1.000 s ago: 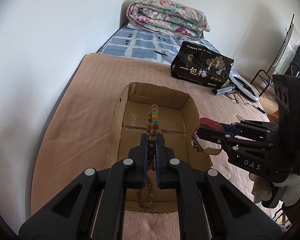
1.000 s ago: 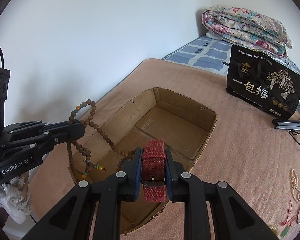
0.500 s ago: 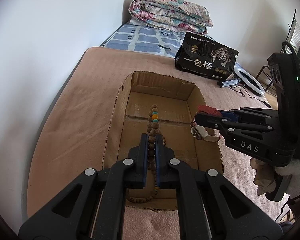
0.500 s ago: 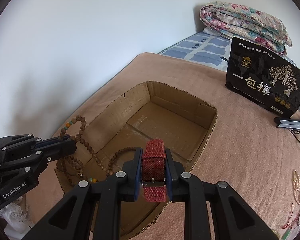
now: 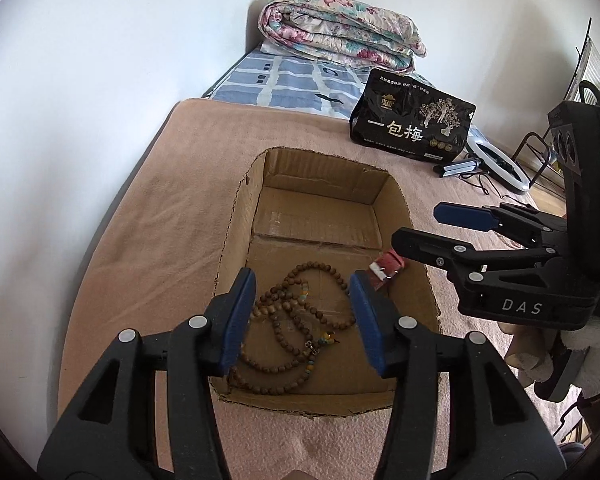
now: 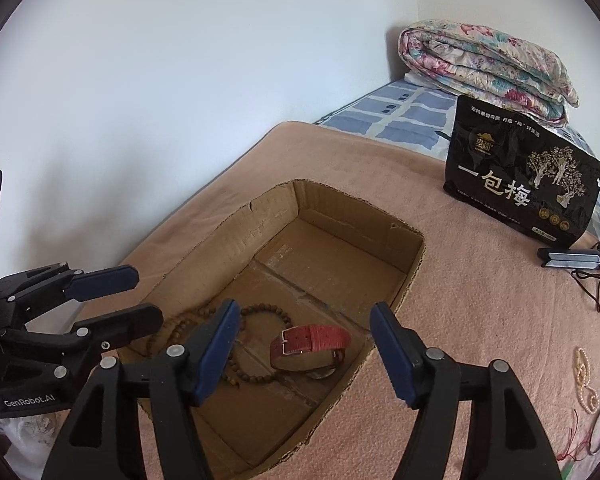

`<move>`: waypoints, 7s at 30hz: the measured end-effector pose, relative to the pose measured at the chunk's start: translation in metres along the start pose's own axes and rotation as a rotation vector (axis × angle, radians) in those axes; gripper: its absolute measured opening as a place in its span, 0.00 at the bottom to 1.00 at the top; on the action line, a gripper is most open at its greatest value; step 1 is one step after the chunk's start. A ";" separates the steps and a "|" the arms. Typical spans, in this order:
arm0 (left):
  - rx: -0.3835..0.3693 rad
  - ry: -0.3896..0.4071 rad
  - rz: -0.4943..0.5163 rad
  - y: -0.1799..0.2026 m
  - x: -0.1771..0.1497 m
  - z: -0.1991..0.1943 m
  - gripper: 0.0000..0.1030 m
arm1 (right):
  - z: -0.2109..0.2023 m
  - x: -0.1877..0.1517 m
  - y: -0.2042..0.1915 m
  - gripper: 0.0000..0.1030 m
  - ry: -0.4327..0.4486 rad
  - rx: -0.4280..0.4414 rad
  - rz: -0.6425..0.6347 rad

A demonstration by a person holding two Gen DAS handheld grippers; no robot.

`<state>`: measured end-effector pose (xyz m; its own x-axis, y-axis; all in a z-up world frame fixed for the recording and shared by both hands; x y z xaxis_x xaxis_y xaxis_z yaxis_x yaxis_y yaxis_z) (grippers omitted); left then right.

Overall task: Organize jewelry
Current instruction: 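Open both tools to drop the necklace and watch strap into the box, then move both tools back over the pearl earrings and green bead bracelet, then grasp a pearl earring with the left tool while the right tool grasps the green bead bracelet, then carry the pearl earring and green bracelet over the cardboard box with both tools, then open both tools to drop the earring and bracelet into the box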

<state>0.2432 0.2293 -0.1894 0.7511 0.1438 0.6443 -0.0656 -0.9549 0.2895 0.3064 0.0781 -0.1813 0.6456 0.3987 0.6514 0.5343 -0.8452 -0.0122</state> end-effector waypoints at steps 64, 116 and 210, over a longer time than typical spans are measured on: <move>-0.165 -0.154 0.190 0.216 -0.060 0.119 0.36 | -0.127 -0.182 0.256 0.84 -0.048 -0.293 0.284; -0.159 -0.166 0.253 0.222 -0.067 0.152 0.07 | -0.062 -0.199 0.242 0.05 -0.180 -0.201 0.389; 0.086 0.127 0.090 0.037 -0.017 -0.003 0.73 | -0.016 0.026 0.008 0.87 0.076 -0.105 0.013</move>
<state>0.2256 0.1923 -0.1874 0.6554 0.0828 0.7507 -0.0687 -0.9833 0.1684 0.3189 0.0763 -0.1522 0.6063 0.3628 0.7076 0.4640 -0.8841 0.0557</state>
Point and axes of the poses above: each gripper's, at about its wrist camera, not at the fingertips, and z roughly the way its jaws point, y to its right, x to its top, the point moved 4 cm from there along z, roughly the way its jaws point, and after that the axes turned 9 degrees about -x, right-handed, at the moved point
